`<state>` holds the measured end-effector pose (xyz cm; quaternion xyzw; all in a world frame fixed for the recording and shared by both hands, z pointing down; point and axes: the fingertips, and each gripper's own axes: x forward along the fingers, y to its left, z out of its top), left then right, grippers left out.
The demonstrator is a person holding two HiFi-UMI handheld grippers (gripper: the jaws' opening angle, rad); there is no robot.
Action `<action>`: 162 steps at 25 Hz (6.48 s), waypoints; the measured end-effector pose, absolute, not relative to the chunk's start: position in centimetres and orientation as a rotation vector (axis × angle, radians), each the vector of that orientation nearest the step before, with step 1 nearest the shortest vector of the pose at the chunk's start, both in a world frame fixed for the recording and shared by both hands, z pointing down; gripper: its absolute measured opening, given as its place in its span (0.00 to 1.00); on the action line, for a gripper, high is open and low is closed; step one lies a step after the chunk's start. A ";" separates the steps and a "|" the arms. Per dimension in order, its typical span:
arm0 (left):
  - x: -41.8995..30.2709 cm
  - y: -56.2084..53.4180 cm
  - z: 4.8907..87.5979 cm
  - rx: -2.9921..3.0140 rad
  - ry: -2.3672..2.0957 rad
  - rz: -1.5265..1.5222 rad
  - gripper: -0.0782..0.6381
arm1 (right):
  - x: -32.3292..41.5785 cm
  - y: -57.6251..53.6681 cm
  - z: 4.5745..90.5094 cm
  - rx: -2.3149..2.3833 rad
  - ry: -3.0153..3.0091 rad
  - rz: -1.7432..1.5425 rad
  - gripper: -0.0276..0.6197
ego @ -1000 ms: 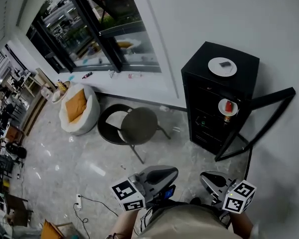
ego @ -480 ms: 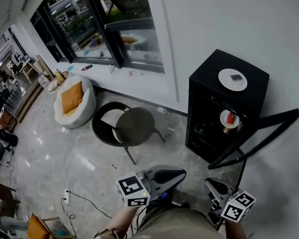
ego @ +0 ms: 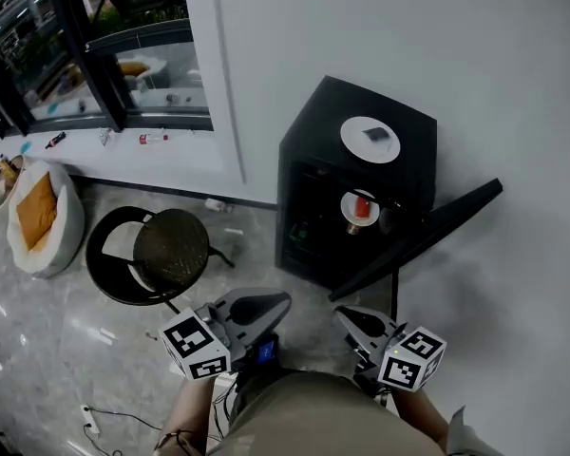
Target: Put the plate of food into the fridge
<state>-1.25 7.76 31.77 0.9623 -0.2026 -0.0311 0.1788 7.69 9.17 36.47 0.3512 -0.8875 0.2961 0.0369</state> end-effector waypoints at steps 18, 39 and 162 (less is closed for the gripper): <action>-8.2 0.5 33.4 2.681 -0.475 -0.165 0.12 | 4.8 0.7 35.4 1.280 -2.515 0.563 0.08; -3.0 -8.1 33.6 2.584 -0.645 -0.117 0.12 | 8.9 -8.9 33.5 1.057 -2.642 0.505 0.08; 7.0 -6.6 35.0 2.634 -0.257 -0.032 0.12 | 13.2 -17.4 36.0 0.713 -1.638 -0.531 0.24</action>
